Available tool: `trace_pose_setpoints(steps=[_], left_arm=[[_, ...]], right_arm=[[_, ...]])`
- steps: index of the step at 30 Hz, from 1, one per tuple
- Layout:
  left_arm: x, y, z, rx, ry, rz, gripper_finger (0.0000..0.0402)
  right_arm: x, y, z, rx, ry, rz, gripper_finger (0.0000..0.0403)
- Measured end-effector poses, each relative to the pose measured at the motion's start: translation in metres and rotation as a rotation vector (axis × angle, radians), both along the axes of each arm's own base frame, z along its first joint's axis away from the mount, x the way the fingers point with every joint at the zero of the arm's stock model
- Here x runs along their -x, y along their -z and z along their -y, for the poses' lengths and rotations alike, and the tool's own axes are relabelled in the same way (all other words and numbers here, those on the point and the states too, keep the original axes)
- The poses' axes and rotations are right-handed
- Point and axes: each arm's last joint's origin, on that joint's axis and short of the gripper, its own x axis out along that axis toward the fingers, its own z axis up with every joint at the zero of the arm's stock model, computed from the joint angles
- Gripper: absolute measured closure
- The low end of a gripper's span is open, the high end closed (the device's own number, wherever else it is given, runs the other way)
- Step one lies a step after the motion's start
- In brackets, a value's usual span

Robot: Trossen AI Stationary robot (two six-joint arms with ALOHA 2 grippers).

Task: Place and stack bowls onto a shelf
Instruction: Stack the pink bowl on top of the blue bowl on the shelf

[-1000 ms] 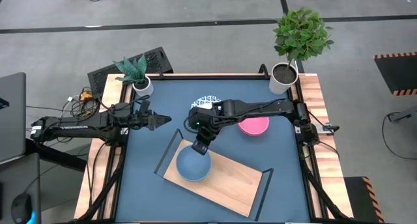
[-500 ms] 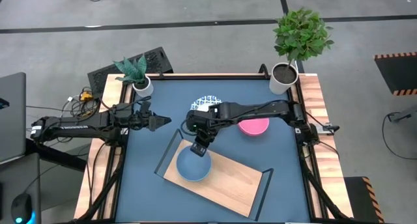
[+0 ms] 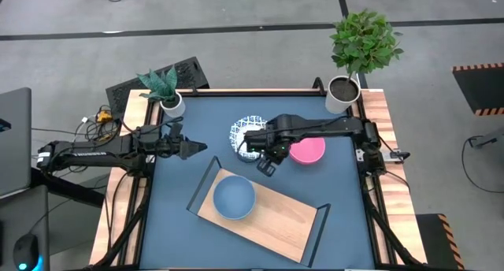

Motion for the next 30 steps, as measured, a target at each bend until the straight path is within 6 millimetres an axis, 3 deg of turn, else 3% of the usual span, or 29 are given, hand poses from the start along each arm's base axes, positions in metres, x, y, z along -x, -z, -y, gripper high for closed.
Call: trace_pose_setpoints(steps=[8,12,21,26,30], left_arm=[[0.0,0.0,0.002,-0.034,0.073,-0.004,0.0255],[0.0,0.0,0.002,-0.034,0.08,-0.004,0.0255],[0.0,0.0,0.002,-0.048,0.083,-0.007,0.0255],[0.0,0.0,0.002,-0.066,0.079,-0.01,0.0255],[0.0,0.0,0.001,-0.066,0.067,-0.01,0.0255]], right_arm=[[0.007,0.037,-0.005,0.045,-0.02,-0.147,0.0197],[0.01,0.044,-0.006,0.107,-0.005,-0.173,0.0151],[0.05,0.036,0.006,0.094,0.046,-0.061,0.0153],[0.063,0.047,0.01,-0.004,0.083,0.048,0.0154],[0.065,0.061,0.011,-0.009,0.081,0.036,0.0154]])
